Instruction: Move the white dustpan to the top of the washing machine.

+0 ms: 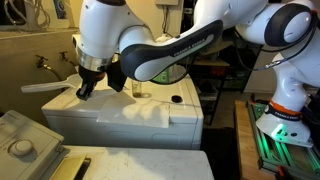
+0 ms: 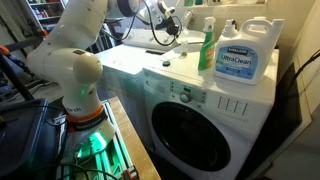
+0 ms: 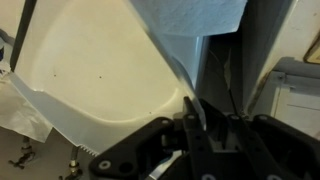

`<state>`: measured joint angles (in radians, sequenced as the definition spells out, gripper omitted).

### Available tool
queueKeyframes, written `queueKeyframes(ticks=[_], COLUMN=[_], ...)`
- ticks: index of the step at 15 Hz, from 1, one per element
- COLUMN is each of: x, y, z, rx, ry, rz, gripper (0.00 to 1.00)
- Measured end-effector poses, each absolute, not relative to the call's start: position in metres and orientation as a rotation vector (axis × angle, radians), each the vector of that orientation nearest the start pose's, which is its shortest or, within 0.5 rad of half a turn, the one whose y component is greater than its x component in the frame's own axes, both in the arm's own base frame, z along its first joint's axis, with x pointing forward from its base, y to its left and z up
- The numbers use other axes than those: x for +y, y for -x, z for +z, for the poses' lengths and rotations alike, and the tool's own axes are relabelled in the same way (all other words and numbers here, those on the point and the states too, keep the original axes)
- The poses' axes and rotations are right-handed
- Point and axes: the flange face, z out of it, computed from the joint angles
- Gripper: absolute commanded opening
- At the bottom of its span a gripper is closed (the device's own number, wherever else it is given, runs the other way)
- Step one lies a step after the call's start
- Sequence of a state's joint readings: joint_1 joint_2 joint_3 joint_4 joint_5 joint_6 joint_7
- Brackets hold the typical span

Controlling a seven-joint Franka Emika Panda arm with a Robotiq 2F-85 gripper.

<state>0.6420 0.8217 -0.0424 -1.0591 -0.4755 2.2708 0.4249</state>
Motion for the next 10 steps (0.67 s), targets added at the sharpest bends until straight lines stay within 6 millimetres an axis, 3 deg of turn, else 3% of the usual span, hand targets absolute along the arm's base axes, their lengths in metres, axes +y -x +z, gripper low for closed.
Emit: queueKeyframes(ticks=[2,6,8,10], x=[0.453,0.455,0.46,0.474], y=[-0.669,-0.679,-0.678,-0.667], z=[0.381,0.386,0.402,0.436], rx=[-0.657,-0.606,-0.572,-0.561], ry=[3.16,3.166,3.142,3.07], rz=[-0.894,-0.933,-0.978,-1.041], gripper=[0.4,0.7,0.86,1.0])
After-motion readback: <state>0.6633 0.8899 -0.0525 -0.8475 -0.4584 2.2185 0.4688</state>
